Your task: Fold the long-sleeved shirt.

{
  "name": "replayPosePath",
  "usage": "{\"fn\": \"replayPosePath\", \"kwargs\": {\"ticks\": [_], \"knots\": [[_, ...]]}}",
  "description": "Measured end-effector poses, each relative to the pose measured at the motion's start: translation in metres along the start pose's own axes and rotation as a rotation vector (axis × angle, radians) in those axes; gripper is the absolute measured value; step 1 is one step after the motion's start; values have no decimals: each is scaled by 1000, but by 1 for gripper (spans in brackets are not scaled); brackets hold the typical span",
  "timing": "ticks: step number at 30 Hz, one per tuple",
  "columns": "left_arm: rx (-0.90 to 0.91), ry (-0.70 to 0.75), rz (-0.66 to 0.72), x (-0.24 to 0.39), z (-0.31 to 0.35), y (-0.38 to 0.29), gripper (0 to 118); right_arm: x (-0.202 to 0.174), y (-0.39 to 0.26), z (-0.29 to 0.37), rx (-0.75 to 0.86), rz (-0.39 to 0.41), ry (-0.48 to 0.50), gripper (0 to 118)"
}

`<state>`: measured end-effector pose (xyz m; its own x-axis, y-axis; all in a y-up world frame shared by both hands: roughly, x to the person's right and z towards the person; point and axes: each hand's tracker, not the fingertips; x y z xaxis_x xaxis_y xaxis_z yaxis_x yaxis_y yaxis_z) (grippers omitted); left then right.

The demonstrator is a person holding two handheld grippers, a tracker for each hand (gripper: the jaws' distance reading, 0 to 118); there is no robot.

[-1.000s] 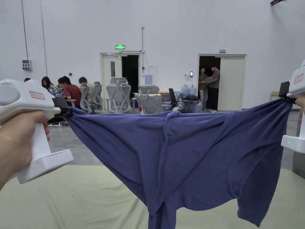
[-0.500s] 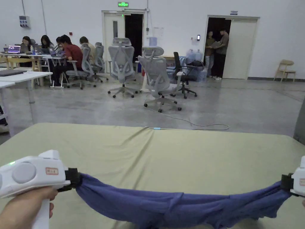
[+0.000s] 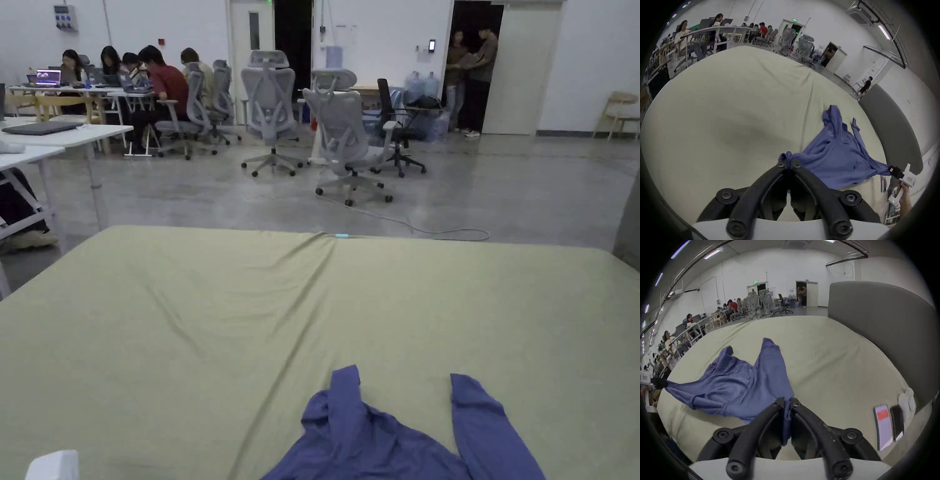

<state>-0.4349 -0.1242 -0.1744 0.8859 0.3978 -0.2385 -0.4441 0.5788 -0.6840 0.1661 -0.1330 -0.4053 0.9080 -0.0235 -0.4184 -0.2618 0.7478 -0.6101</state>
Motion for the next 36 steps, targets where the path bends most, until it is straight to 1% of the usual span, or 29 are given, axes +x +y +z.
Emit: {"fn": "replayPosePath", "kwargs": {"ticks": [2,3,6,7,8,10,11,12,14,15,17,18,20,21,22,23,24,25,26,27,28,29,30,31,32,33,34,35,36], "knots": [[-29,4,-12,-1,12,-23,0,7,-25,16,-35,-19,14,10],[-53,-16,-1,0,16,-34,0,5,-36,23,-49,-13,11,10],[-85,-24,-9,6,25,-69,0,2,-67,34,-109,33,0,10],[-103,-16,-4,5,24,-79,0,-1,-75,33,-151,55,-5,10],[-126,2,6,1,22,-89,0,-3,-82,30,-196,60,-24,10],[-179,33,47,-10,14,-105,0,4,-92,19,-274,9,-26,10],[-200,51,56,-16,8,-112,0,3,-96,14,-305,-3,-19,10],[-212,63,63,-24,3,-118,0,0,-99,8,-317,9,-28,10],[-212,57,69,-36,-4,-127,0,2,-101,-5,-373,71,-45,10],[-173,36,85,-36,-3,-127,0,1,-103,-12,-412,68,-44,10],[-183,43,83,-41,-5,-127,2,9,-108,-22,-463,7,-20,11],[-185,47,91,-41,-5,-127,4,13,-106,-24,-443,-9,-21,10],[-185,59,137,-37,-1,-124,5,12,-104,-26,-460,-47,-10,11],[-182,64,178,-33,4,-123,17,22,-103,-25,-459,-56,-5,13],[-173,62,222,-31,10,-120,33,25,-100,-22,-452,-55,0,20],[-159,78,239,-25,18,-113,58,24,-93,-13,-442,-47,-6,37],[-144,108,233,-16,27,-107,92,23,-87,-3,-427,-26,-31,79],[-83,112,211,-3,43,-108,113,26,-80,15,-365,2,-52,110],[-1,85,185,7,59,-111,118,25,-74,33,-285,2,-43,118],[74,78,152,18,75,-113,118,19,-63,50,-186,29,-48,115],[109,72,132,28,86,-116,118,13,-56,64,-145,29,-35,114],[113,74,119,13,90,-121,118,10,-54,78,-122,29,-34,115],[90,87,113,20,96,-125,118,4,-51,90,-95,22,-21,115],[64,114,89,25,97,-129,117,-3,-50,96,-72,24,12,112],[-10,129,65,29,99,-132,106,-8,-50,101,-61,17,42,100],[-57,147,39,31,99,-140,60,-18,-49,102,-47,6,75,60],[-58,189,6,36,94,-145,3,-31,-48,99,-52,-2,86,15],[-55,218,-9,39,88,-150,4,-39,-48,96,-64,-4,82,4],[-49,219,4,40,87,-155,4,-47,-50,95,-80,0,69,4]]}}
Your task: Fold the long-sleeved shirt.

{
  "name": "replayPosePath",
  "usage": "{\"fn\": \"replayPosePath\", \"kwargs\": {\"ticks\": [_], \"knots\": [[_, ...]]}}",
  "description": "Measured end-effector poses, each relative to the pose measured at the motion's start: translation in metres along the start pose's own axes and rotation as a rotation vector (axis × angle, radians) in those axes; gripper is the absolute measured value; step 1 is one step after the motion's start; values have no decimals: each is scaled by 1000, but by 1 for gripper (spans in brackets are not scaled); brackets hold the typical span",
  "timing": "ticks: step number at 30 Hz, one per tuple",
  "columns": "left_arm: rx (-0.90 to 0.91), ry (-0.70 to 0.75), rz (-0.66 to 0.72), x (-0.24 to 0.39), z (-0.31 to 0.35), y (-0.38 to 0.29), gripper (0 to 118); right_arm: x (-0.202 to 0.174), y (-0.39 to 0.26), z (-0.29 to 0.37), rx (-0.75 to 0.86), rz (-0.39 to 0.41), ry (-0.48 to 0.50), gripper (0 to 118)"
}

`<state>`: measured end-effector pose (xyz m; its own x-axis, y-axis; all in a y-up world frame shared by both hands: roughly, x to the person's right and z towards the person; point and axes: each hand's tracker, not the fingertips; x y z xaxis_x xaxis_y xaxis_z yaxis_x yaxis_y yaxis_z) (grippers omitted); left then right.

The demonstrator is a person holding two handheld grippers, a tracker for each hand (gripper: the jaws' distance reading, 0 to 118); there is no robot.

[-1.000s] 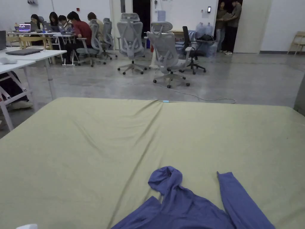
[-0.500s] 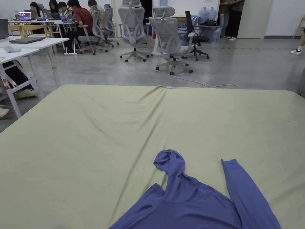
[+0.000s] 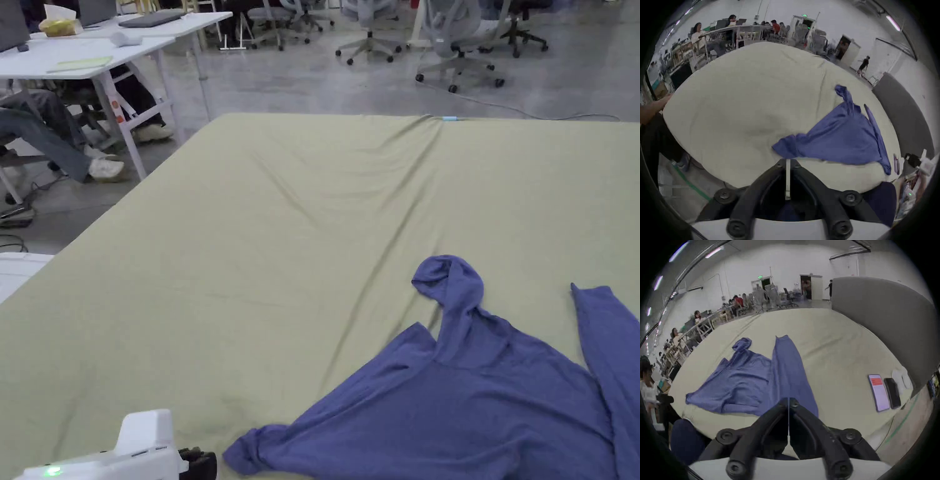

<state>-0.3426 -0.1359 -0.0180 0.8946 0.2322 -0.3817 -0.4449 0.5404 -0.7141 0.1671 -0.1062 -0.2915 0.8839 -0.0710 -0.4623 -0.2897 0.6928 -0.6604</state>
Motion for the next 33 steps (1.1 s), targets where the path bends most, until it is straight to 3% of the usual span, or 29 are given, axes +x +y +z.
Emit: {"fn": "replayPosePath", "kwargs": {"ticks": [1,2,3,4,5,8,10,12,14,15,16,18,19,20,22,23,24,25,29,30,31,33], "knots": [[-2,-26,3,-3,-2,-1,4,-7,0,-4,7,4,28,4],[-4,-76,38,-9,-7,4,9,3,-12,-22,7,-55,3,4],[5,-80,70,-13,-11,8,41,0,-12,-28,5,-57,15,4],[26,-59,84,-14,-19,14,83,-5,-11,-35,-1,-53,25,4],[45,-35,67,-8,-29,20,118,-16,3,-32,-6,-4,54,4],[60,-3,-95,12,-71,35,114,-33,26,-46,-30,25,71,4],[-58,28,-234,33,-105,45,109,-34,36,-65,-30,38,100,4],[-174,61,-329,44,-134,49,93,-41,55,-77,-20,76,120,4],[-160,91,-318,30,-135,42,80,-54,72,-92,-14,129,113,4],[-193,-32,-218,31,-128,43,64,-57,81,-100,-19,152,118,4],[-187,-4,-240,36,-122,46,52,-61,93,-110,-31,182,119,4],[-147,-140,-195,25,-106,43,6,-66,113,-141,-47,230,138,4],[-96,-43,-254,30,-104,45,6,-71,127,-158,-56,259,148,6],[-105,-48,-283,27,-102,42,6,-74,140,-178,-66,277,164,18],[-96,-94,-281,25,-96,40,6,-91,165,-229,-146,329,208,102],[-92,-124,-245,24,-94,42,6,-98,174,-257,-199,352,193,118],[-93,-135,-219,18,-93,41,6,-102,185,-273,-179,386,219,116],[-83,-143,-191,11,-90,40,6,-112,195,-299,-217,436,181,115],[-69,-102,-182,14,-80,43,6,-123,195,-359,-505,618,73,114],[-68,-104,-180,15,-80,44,6,-121,191,-364,-543,647,60,106],[-68,-104,-180,15,-79,44,6,-117,188,-368,-580,658,40,101],[-64,-107,-184,16,-79,42,6,-114,191,-358,-577,500,117,85]]}}
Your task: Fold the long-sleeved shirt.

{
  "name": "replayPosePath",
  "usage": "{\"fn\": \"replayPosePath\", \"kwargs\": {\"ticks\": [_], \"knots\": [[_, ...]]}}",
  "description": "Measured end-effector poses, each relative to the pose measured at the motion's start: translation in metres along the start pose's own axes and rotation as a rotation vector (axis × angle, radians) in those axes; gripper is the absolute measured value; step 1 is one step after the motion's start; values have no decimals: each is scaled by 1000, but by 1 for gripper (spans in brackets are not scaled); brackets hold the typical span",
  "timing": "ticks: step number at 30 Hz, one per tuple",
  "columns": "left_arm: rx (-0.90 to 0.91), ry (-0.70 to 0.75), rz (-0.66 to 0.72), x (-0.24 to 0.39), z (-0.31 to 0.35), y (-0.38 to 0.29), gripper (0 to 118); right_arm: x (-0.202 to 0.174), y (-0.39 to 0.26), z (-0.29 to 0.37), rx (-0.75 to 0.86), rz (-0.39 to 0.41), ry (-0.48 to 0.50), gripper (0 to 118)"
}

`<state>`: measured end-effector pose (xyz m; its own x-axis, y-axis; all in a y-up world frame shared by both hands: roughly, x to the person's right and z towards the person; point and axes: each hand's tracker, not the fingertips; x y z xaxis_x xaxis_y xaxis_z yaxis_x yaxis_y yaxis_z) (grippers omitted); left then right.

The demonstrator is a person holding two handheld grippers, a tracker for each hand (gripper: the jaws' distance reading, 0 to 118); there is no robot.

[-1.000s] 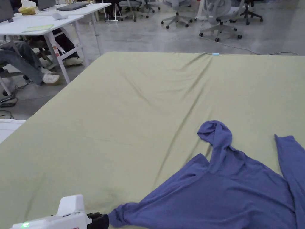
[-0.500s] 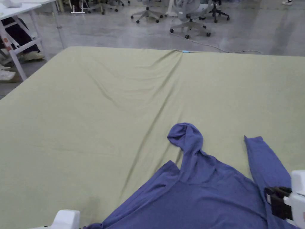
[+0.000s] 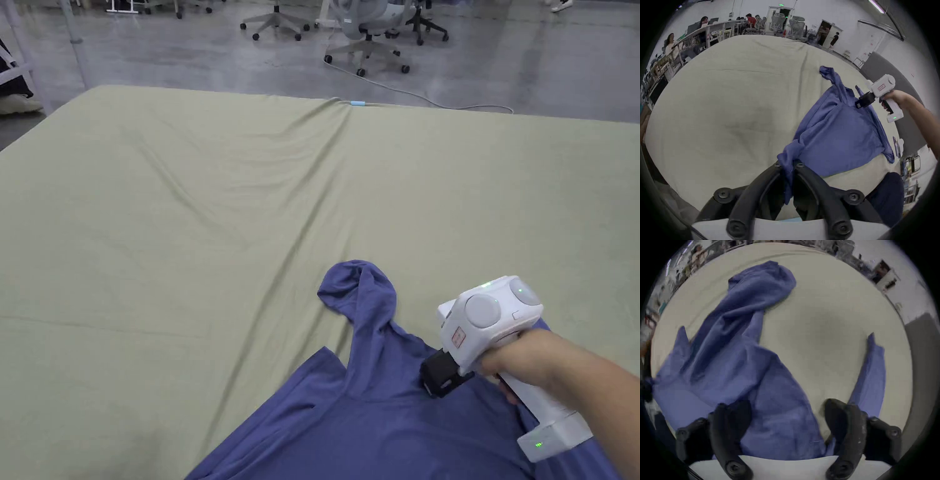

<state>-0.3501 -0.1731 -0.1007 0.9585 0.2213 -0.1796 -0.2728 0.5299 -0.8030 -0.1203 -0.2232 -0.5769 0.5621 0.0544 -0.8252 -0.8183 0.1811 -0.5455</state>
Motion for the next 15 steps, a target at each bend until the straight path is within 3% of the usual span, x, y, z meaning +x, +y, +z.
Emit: {"fn": "replayPosePath", "kwargs": {"ticks": [1,3,6,8,12,15], "knots": [[4,2,-3,0,1,0,6,-1,-2,7,-6,0,-19,70],[16,12,-7,3,2,1,6,-4,-16,23,39,36,-19,4],[50,2,48,5,10,3,6,-12,-30,43,94,37,29,4],[86,-8,72,12,19,5,6,-19,-54,70,223,53,-8,4],[200,-35,124,30,52,10,6,-22,-120,148,494,-100,46,4],[318,-57,154,48,82,14,6,-33,-182,217,738,-185,25,4]]}}
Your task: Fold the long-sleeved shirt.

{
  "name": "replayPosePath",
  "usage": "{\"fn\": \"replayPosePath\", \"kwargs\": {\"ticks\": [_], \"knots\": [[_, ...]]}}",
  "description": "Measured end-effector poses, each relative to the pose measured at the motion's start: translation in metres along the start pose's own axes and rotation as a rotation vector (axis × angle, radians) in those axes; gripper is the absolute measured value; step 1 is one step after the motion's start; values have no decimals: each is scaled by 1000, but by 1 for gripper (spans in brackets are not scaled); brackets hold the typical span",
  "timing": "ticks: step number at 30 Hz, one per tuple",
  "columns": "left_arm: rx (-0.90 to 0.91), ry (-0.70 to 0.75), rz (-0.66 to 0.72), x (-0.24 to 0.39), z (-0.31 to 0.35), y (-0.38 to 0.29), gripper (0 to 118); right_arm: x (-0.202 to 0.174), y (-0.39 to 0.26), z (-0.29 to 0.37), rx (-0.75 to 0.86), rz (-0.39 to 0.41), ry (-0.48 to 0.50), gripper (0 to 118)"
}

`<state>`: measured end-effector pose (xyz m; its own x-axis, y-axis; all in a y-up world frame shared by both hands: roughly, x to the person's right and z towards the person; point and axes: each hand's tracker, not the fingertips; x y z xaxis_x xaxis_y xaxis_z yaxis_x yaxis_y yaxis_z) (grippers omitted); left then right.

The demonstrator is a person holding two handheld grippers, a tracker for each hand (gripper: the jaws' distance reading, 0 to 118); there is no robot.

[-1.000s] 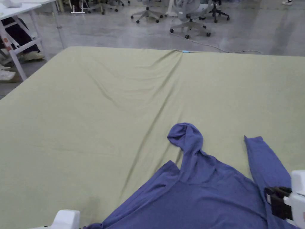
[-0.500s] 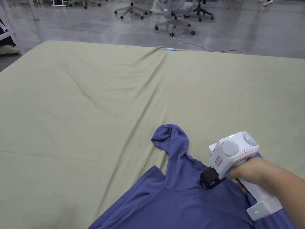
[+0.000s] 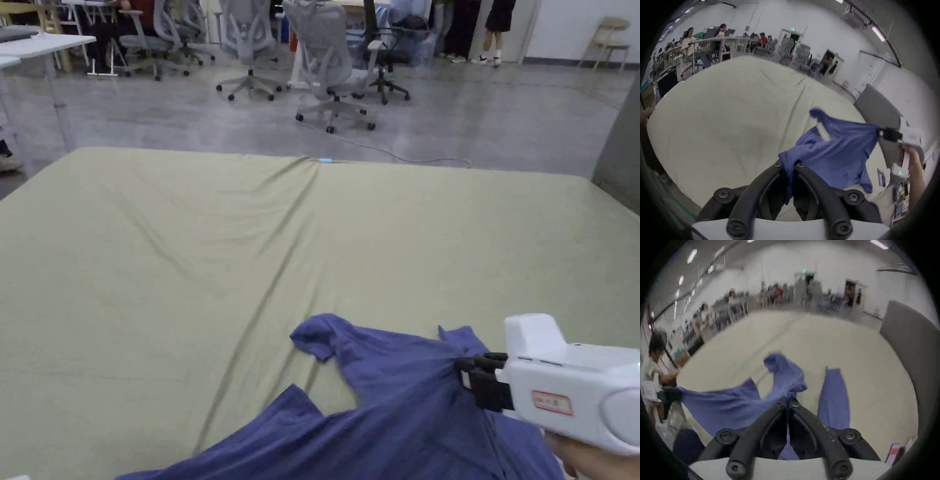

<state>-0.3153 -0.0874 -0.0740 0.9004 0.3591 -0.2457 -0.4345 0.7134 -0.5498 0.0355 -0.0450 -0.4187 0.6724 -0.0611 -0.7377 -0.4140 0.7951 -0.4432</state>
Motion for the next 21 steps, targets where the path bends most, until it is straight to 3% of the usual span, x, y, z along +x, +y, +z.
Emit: {"fn": "replayPosePath", "kwargs": {"ticks": [4,9,14,19,20,21], "knots": [[176,-49,25,30,32,17,6,-16,-10,105,275,-147,-32,4],[409,-86,26,80,68,54,6,-33,-7,189,523,-211,-123,4],[570,-140,44,114,87,110,6,-24,31,228,691,-178,-162,4],[596,-162,70,130,89,156,6,-35,82,242,751,-142,-186,4],[653,-181,57,140,89,220,6,-5,144,244,784,-125,-224,4],[653,-181,57,140,89,220,6,-5,144,244,784,-125,-224,4]]}}
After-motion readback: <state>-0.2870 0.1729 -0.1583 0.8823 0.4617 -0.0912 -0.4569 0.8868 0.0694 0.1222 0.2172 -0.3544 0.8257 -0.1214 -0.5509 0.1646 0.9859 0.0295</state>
